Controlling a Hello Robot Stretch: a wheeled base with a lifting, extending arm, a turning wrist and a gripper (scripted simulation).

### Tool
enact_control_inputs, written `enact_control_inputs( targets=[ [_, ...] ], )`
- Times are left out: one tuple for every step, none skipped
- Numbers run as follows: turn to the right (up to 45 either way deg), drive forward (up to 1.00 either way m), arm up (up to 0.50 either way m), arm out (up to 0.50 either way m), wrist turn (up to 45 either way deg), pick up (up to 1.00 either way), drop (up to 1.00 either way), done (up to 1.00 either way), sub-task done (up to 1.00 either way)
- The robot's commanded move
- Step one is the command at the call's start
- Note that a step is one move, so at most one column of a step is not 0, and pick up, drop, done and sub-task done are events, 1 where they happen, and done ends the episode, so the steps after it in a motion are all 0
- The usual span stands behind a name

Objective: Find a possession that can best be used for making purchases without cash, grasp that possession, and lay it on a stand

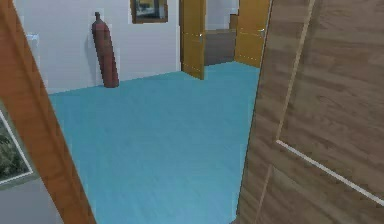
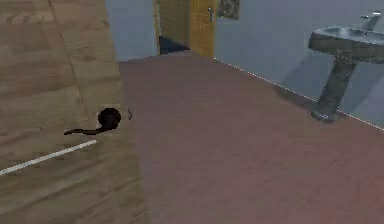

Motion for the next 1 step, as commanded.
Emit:
enact_control_inputs(
  targets=[
    [0.0,1.00,0.00,0.00,0.0,0.00,0.00,0.00,0.00]
  ],
)
